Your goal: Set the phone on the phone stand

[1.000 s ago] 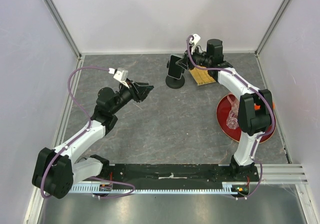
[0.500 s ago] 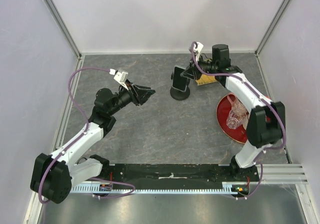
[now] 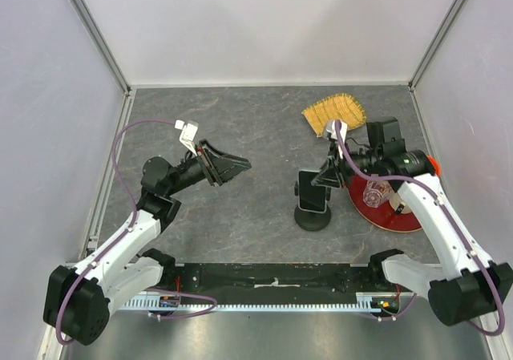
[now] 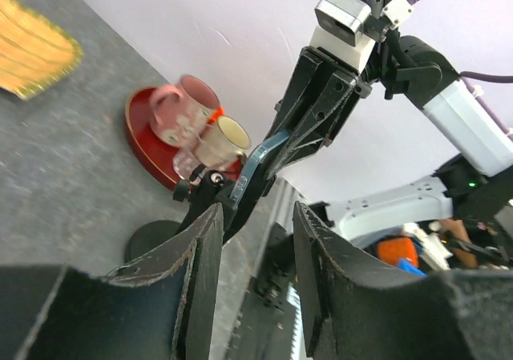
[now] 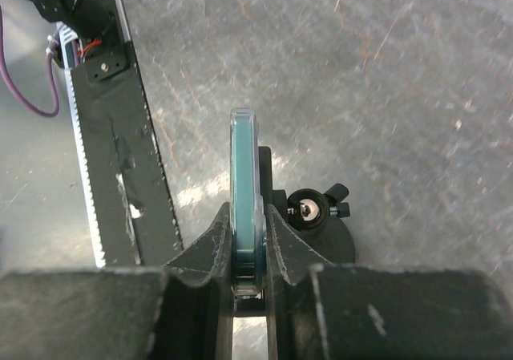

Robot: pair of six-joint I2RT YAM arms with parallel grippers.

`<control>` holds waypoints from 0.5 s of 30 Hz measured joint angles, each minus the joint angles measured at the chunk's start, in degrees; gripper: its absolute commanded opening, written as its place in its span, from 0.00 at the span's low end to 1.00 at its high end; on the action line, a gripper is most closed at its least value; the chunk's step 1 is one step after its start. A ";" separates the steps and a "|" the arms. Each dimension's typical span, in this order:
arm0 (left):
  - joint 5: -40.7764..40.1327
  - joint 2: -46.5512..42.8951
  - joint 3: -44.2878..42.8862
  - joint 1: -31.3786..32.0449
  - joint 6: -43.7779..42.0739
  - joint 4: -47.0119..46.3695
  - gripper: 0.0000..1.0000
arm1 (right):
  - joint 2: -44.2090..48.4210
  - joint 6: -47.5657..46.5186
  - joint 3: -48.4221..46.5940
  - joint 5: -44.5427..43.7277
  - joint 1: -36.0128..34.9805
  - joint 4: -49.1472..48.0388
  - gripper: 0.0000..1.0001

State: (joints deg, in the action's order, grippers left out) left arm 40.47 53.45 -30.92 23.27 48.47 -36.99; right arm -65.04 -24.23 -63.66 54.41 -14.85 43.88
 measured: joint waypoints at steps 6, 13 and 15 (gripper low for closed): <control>3.67 -1.77 2.43 1.75 5.29 -0.94 0.46 | 8.72 0.94 4.24 -3.37 0.02 4.11 0.00; 5.25 -6.49 2.62 1.99 6.14 -0.74 0.46 | 17.99 11.39 7.58 -14.95 -0.07 3.89 0.00; 5.22 -7.76 2.62 1.99 6.12 -0.26 0.46 | 19.54 16.81 7.65 -21.46 -0.31 2.80 0.00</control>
State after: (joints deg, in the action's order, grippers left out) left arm 45.69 45.69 -28.29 25.26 54.59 -37.26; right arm -45.50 -7.42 -56.01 32.95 -15.16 46.68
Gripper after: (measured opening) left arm 0.464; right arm 0.198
